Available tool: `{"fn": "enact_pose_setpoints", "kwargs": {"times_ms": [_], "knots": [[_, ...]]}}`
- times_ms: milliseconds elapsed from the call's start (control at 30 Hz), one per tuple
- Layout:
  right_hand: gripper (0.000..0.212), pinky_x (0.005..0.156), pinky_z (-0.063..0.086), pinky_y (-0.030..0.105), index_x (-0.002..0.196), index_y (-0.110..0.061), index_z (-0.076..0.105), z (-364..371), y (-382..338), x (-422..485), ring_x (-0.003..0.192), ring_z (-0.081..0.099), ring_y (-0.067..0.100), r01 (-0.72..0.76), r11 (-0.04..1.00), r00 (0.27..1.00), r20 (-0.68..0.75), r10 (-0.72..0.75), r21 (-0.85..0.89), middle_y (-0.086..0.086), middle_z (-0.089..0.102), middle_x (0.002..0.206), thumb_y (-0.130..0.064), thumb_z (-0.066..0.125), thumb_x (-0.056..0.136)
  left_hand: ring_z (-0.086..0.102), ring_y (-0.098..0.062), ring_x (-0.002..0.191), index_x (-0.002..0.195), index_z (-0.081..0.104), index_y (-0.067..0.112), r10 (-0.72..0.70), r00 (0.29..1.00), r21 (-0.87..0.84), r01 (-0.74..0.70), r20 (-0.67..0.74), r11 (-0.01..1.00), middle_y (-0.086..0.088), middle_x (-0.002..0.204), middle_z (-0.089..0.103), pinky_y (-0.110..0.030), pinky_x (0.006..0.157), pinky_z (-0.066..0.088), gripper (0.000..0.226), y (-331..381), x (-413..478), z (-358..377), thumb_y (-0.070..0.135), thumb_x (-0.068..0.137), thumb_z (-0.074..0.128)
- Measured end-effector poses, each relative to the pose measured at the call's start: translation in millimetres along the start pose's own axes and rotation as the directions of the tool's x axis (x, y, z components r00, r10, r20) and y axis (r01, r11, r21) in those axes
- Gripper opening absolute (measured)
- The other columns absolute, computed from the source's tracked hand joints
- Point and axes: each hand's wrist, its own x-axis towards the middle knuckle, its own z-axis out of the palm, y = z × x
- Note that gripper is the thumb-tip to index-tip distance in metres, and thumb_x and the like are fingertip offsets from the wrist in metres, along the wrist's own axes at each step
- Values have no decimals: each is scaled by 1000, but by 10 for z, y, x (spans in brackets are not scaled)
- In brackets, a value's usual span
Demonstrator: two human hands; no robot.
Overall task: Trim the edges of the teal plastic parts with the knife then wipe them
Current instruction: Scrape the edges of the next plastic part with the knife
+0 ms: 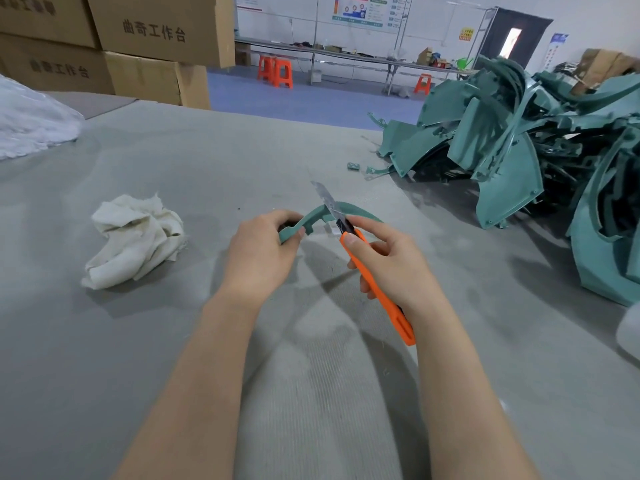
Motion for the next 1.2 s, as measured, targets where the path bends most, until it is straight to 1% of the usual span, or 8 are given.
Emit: {"fn": "enact_pose_setpoints", "kwargs": {"times_ms": [200,533,733,833,967,1067,1133,1200], "knots": [[23,44,45,24,108,-47,67,-5,-13,-20,46,51,15,4,1000,999,46,-4,17,-1,63,67,-31,61,93,56,-19,83,104,70,26,-8,1000,-2,8,-5,1000,8,80,61,-27,67,39,19,9,0,-3,21,93,56],[27,45,45,24,118,-36,65,6,-78,-62,46,50,14,16,998,993,112,-22,54,2,63,70,-27,62,93,54,-18,78,95,71,25,-10,1000,-8,10,-6,1000,11,73,58,-27,63,34,14,4,9,4,20,92,58],[26,43,44,24,113,-40,66,38,-139,-110,46,47,17,37,996,977,206,-54,86,6,60,71,-24,62,93,61,-25,96,108,70,21,-16,1000,-4,16,-2,1000,-3,99,70,-31,77,45,20,26,5,-7,22,93,57],[27,43,43,23,105,-47,67,43,-158,-168,45,47,16,52,992,961,265,-82,118,10,58,73,-23,63,93,62,-30,96,105,70,18,-50,999,10,50,7,999,-8,99,71,-33,75,47,20,32,7,-13,16,90,56],[28,43,42,22,111,-43,68,29,-169,-208,45,49,14,59,984,932,343,-113,166,6,61,71,-22,63,93,67,-22,90,104,71,25,-45,998,-11,46,46,999,-4,94,72,-29,73,50,26,32,2,-14,11,89,54],[25,43,43,23,113,-38,66,22,-139,-159,44,50,12,64,976,973,205,-108,207,4,62,70,-23,62,93,63,-21,91,100,71,23,-23,1000,-13,23,5,1000,1,90,70,-25,69,40,16,33,-2,-1,18,92,59],[23,44,43,25,109,-41,66,10,-86,-105,44,50,13,59,988,998,30,-63,140,4,62,70,-25,61,94,60,-18,84,97,71,27,-17,1000,-18,17,5,1000,7,84,67,-25,65,36,15,37,-11,-4,20,92,58],[21,46,44,27,105,-46,63,-4,-30,-64,45,51,15,29,998,997,-80,-24,54,6,63,73,-28,60,94,58,-17,82,97,71,28,-18,1000,-21,18,8,1000,8,82,66,-26,63,37,17,38,-14,-8,20,93,57]]}}
